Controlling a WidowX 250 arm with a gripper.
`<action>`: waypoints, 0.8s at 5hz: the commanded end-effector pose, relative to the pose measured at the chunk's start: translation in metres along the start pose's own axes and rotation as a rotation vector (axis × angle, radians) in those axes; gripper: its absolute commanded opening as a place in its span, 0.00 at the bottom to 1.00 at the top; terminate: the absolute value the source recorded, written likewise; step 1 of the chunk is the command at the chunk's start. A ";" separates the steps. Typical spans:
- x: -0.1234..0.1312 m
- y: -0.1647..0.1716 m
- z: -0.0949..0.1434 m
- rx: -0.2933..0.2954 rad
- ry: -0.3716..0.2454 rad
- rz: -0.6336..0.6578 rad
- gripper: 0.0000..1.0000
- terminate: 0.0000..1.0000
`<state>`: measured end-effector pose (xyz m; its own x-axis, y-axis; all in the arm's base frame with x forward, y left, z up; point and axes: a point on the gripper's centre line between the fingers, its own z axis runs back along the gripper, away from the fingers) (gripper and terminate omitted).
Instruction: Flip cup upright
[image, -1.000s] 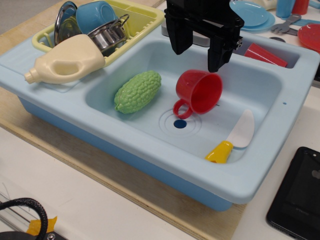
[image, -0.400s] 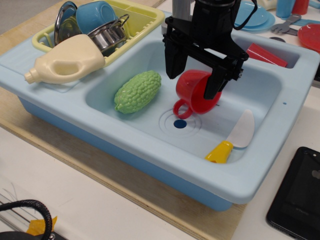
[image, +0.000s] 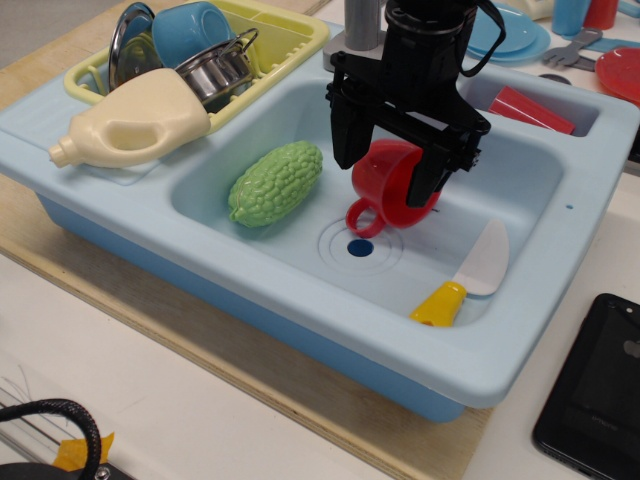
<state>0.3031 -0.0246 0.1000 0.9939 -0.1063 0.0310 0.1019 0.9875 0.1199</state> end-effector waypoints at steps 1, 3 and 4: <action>0.020 0.009 0.005 0.001 -0.071 -0.007 1.00 0.00; 0.033 0.016 -0.023 -0.062 -0.086 -0.020 0.00 0.00; 0.034 0.018 -0.029 -0.089 -0.100 -0.024 0.00 0.00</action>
<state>0.3344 -0.0106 0.0623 0.9880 -0.1305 0.0832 0.1296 0.9914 0.0156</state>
